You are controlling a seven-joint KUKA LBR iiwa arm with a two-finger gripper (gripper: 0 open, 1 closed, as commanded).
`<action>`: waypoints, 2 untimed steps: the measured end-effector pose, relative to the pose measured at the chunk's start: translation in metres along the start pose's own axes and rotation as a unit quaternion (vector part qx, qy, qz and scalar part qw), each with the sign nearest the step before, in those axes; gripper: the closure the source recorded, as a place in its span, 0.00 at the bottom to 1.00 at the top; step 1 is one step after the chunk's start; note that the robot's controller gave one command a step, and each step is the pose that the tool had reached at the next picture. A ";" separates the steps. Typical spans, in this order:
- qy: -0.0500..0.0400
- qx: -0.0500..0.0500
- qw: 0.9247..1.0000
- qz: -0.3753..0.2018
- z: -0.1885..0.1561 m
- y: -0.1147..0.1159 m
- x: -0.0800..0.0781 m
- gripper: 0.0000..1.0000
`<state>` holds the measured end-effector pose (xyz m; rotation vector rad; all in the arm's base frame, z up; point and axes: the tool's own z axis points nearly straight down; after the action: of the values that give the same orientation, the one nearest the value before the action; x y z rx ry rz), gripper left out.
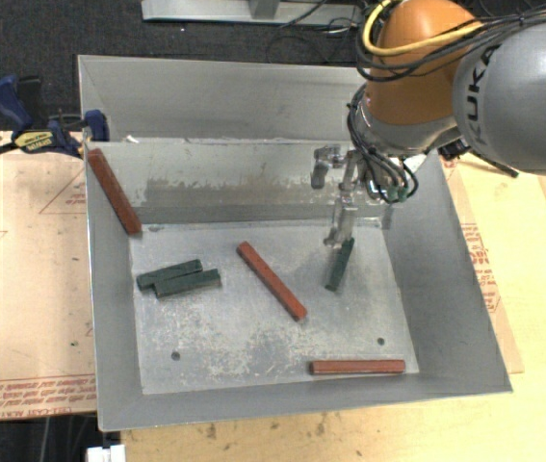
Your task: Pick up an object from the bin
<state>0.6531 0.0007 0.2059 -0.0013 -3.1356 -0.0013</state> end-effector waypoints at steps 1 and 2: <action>-0.004 0.000 1.000 0.000 -0.005 0.000 -0.001 0.00; -0.007 0.000 0.996 -0.089 0.049 -0.019 0.023 0.00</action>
Offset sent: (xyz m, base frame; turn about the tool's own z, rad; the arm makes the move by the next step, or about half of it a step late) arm -0.0438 -0.0342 -0.0910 -0.2989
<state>0.6294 -0.0178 0.1567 0.2795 -3.1373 -0.0010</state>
